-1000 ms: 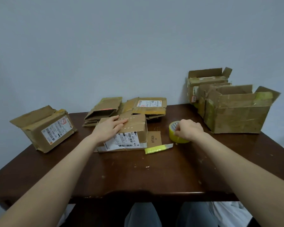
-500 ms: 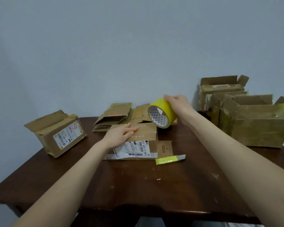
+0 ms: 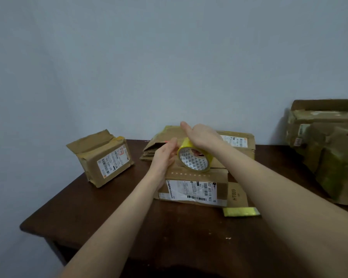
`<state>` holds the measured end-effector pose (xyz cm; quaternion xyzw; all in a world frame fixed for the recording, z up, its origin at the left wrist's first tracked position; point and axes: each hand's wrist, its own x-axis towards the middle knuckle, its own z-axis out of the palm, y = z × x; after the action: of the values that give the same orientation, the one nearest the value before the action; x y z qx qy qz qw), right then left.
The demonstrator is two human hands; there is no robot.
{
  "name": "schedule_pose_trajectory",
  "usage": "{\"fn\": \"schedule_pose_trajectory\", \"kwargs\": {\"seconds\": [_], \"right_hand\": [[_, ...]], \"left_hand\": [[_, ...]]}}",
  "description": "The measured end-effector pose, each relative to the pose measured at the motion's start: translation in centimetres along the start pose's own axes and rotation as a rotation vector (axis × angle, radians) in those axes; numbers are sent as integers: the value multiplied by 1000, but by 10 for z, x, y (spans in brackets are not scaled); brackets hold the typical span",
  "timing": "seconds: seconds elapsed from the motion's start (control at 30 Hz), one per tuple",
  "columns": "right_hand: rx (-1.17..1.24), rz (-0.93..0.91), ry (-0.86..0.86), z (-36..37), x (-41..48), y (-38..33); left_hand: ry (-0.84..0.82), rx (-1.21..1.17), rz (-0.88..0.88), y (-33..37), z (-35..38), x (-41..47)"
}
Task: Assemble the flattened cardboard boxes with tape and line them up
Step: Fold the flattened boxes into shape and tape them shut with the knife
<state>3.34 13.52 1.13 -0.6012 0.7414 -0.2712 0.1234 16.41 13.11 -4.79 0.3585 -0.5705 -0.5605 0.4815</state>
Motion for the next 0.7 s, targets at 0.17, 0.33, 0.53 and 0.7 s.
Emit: {"fn": "schedule_pose_trajectory", "kwargs": {"seconds": [0.17, 0.33, 0.53, 0.7], "right_hand": [[-75, -15, -30, 5, -4, -13], [299, -197, -146, 3, -16, 35], [425, -263, 23, 17, -23, 63], [315, -308, 62, 3, -12, 62]], "left_hand": [[127, -85, 46, -4, -1, 5], [266, -162, -41, -9, -7, 12], [335, -36, -36, -13, -4, 17], [427, -30, -12, -13, -1, 14]]}}
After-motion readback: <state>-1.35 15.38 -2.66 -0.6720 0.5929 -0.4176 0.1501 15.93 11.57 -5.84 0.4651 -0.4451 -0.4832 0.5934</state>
